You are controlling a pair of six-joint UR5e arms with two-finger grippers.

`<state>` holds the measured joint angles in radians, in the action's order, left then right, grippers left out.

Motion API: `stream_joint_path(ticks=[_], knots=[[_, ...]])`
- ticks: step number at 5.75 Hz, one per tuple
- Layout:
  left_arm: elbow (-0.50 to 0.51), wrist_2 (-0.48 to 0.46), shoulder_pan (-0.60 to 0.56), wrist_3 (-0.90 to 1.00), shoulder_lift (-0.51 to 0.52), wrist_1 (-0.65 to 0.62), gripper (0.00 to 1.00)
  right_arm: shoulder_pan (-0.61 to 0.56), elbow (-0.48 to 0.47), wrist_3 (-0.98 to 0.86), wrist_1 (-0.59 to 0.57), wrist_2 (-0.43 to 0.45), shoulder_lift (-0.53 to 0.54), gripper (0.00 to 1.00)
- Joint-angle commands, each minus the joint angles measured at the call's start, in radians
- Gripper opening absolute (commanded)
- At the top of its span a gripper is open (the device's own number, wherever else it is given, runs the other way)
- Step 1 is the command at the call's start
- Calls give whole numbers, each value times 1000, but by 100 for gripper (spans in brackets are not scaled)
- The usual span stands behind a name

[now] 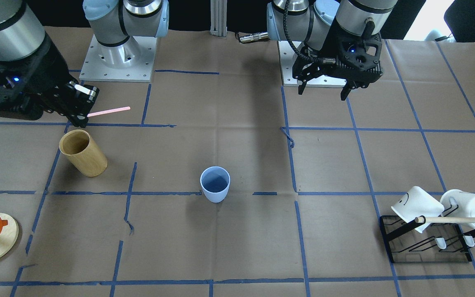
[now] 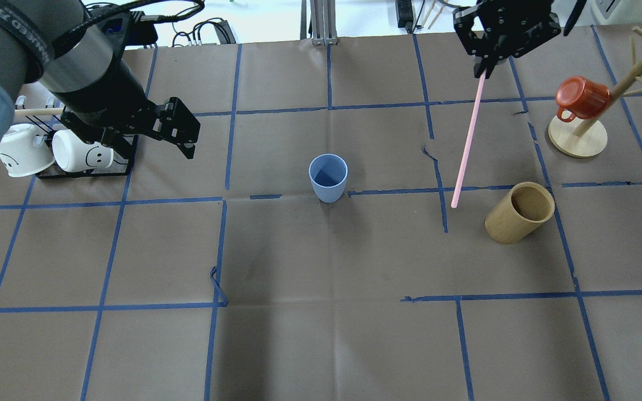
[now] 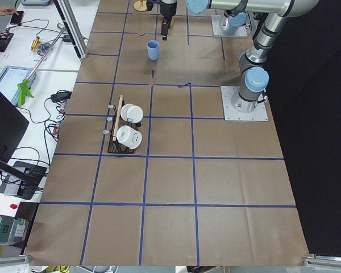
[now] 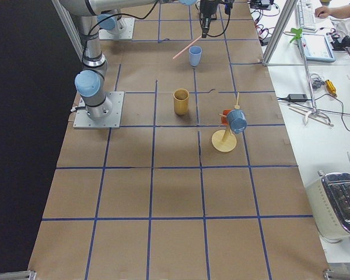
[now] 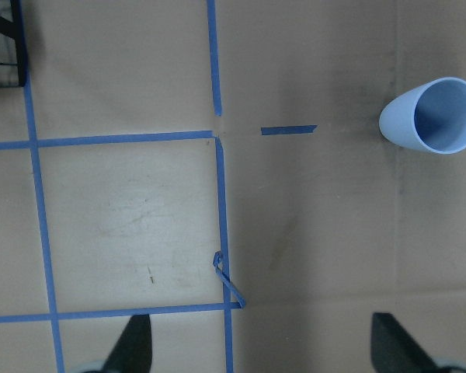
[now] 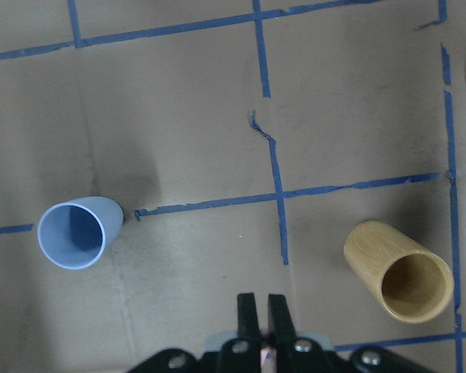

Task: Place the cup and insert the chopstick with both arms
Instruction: 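Move the held chopstick with the right gripper over the blue cup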

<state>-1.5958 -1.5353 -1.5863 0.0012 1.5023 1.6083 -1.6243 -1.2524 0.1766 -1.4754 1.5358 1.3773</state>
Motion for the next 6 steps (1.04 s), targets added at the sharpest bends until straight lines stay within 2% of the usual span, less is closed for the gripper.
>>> stream_joint_path(ticks=[1,3,5,6], knots=[[28,0,-6,-40,18,36,99,-81,58,73,-92,6,-70,9],[30,6,-6,-40,13,33,99,-164,193,194,-112,6,-200,9],[13,-25,-6,-40,3,27,99,-228,197,215,-230,50,-274,8],[16,-23,-6,-40,1,27,99,-253,194,210,-233,53,-293,8]])
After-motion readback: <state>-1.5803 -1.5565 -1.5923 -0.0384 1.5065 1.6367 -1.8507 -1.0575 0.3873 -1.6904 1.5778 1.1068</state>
